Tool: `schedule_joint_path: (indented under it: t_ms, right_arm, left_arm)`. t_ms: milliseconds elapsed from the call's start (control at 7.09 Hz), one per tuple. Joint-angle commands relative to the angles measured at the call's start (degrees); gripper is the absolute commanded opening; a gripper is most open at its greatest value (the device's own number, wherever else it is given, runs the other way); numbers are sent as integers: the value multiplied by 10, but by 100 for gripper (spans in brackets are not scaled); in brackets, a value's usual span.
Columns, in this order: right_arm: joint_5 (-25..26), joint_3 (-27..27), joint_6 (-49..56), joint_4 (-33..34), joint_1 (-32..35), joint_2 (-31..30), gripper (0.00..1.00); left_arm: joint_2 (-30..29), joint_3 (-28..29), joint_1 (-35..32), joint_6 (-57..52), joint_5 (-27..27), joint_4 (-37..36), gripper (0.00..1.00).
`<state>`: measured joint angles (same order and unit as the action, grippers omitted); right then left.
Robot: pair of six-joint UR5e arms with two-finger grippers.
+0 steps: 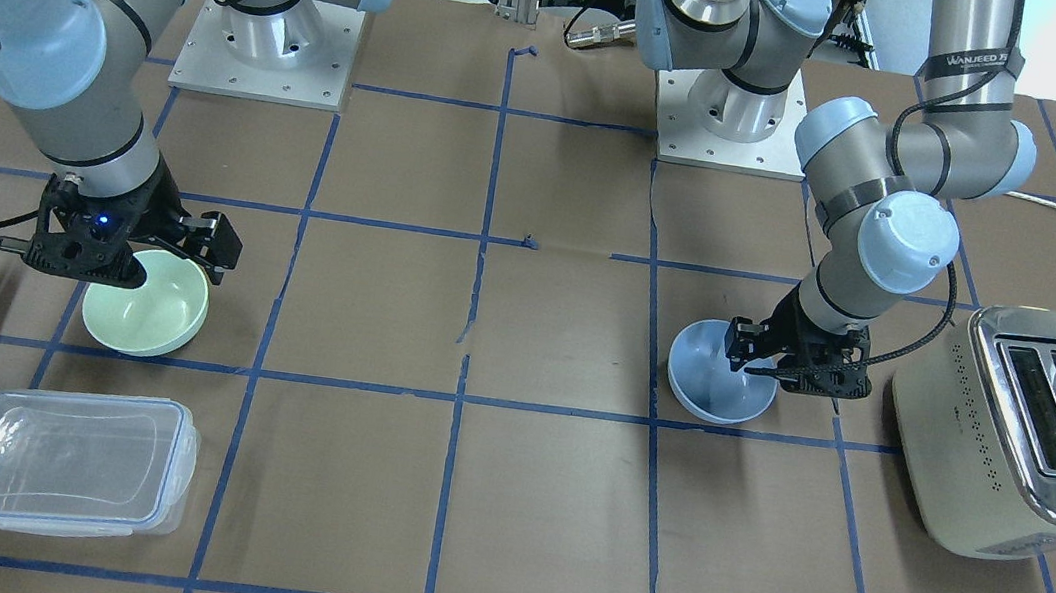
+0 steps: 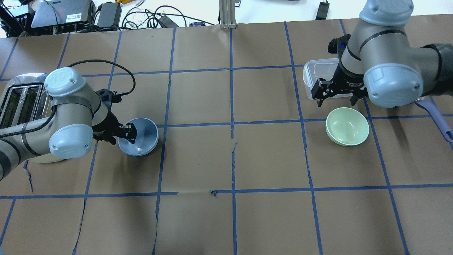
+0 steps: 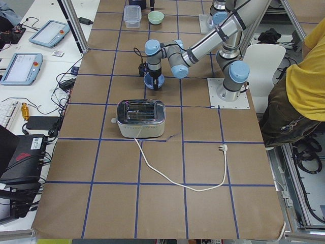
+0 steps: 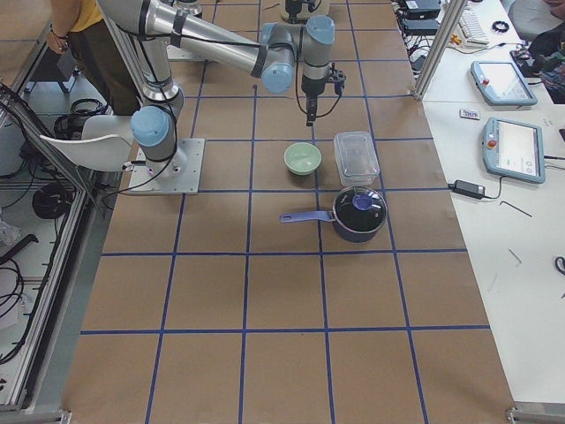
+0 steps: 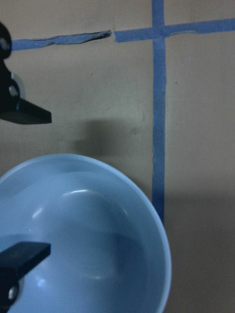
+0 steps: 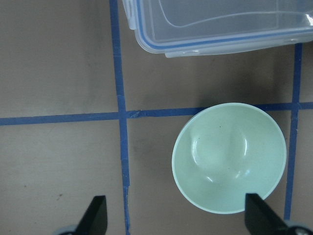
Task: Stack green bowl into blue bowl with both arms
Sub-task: 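Carry the blue bowl to center with left gripper while right grasps green bowl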
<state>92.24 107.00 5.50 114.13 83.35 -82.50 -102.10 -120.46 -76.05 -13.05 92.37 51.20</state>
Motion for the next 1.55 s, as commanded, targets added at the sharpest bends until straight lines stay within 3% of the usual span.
schedule_joint_path:
  t_ms: [0, 141, 282, 423, 564, 987, 1128, 1269, 1410]
  right_arm:
    - [-7, 82, 51, 105, -33, 15, 100]
    - [-7, 87, 53, 125, -33, 26, 100]
    - [-10, 91, 53, 125, -33, 34, 100]
    - [-9, 90, 55, 123, -33, 44, 100]
    - [-9, 90, 69, 124, -33, 59, 100]
    - [-14, 94, 88, 151, -31, 84, 100]
    - [-36, 93, 91, 152, -31, 87, 77]
    - [-37, 90, 90, 151, -33, 86, 19]
    - [-34, 91, 90, 150, -33, 85, 0]
  left_arm:
    - [-16, 4, 0, -10, -18, -26, 23]
    - [-17, 14, 0, -9, -44, -25, 4]
    - [-14, 40, -13, 1, -53, -13, 1]
    - [-15, 60, -27, 10, -112, 17, 1]
    - [-25, 72, -50, 50, -127, 18, 1]
    - [-35, 87, -209, 198, -138, -18, 0]
    - [-51, 87, -252, 283, -137, -45, 0]
    - [-63, 87, -281, 331, -134, -73, 0]
    - [-73, 85, -291, 340, -131, -74, 0]
